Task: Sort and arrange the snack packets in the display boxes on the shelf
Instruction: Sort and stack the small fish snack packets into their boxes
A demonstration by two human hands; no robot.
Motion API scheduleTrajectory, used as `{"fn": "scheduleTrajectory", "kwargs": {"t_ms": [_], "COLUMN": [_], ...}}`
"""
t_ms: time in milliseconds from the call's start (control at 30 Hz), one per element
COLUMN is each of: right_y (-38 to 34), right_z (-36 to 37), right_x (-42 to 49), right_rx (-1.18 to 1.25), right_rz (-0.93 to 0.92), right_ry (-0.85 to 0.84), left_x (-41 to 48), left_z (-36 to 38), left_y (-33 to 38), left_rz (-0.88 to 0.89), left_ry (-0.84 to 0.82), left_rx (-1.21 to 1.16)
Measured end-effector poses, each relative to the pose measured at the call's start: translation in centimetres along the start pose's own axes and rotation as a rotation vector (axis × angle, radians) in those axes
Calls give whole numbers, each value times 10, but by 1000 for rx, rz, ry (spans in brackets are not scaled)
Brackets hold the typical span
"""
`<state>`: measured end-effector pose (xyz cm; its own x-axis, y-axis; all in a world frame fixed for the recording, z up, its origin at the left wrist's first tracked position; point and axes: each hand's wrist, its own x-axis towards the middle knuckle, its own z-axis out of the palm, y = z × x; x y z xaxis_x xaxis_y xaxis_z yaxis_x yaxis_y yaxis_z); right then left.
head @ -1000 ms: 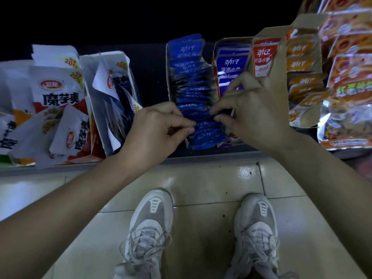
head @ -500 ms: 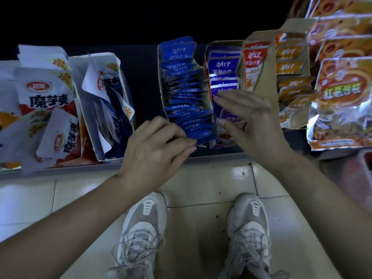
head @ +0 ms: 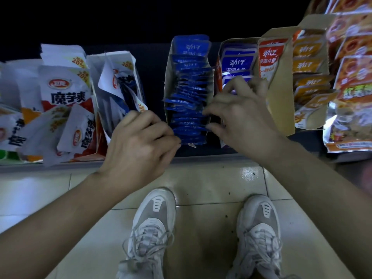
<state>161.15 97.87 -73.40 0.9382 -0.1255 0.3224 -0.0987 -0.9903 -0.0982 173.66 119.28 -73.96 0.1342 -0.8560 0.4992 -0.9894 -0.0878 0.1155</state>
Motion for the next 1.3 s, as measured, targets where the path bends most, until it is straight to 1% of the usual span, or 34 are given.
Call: {"fn": "scheduleTrajectory", "kwargs": {"t_ms": [67,167,233,367,433,500,600,700,800,833,900,967,1000,1067,1133,1200,1300], "right_y": [-1,-2,-2,-5,-9,-13,-14,-9,2,6,13,18,19,19,20,20,19], "right_z": [3,4,2,-2,-2,2,7,2,-14,-20,-24,-18,-13,-4,1,7,11], "right_x": [5,10,11,12,11,9,8,6,8,11,21,32,37,45,49,51,49], "right_rx": [0,74,116,173,214,227,189,229,321,298,140,42,20,-64,-147,-172,-68], "right_rz": [-3,12,46,114,122,109,96,147,210,211,177,137,104,44,17,-18,-44], "right_ry": [11,50,62,98,106,89,56,-20,-36,-18,8,-76,-129,-171,-118,-31,35], "left_x": [1,8,14,30,40,48,54,58,58,57,56,55,55,55,55,54,52], "left_z": [-2,-8,-13,-19,-18,-14,-5,2,1,1,-2,-3,-3,-1,1,4,7], "left_y": [2,-3,-13,-37,-49,-57,-58,-57,-56,-56,-55,-56,-56,-57,-58,-57,-56], "left_rz": [-56,-152,-196,-291,-288,-259,-195,-190,-183,-182,-228,-277,-283,-272,-263,-259,-275], "left_ry": [-24,24,44,-8,-69,-141,-180,-208,-256,-263,-235,-198,-191,-186,-198,-203,-167], "left_rx": [-50,-82,-67,25,12,-61,-110,-117,-113,-121,-164,-205,-192,-139,-137,-164,-210]}}
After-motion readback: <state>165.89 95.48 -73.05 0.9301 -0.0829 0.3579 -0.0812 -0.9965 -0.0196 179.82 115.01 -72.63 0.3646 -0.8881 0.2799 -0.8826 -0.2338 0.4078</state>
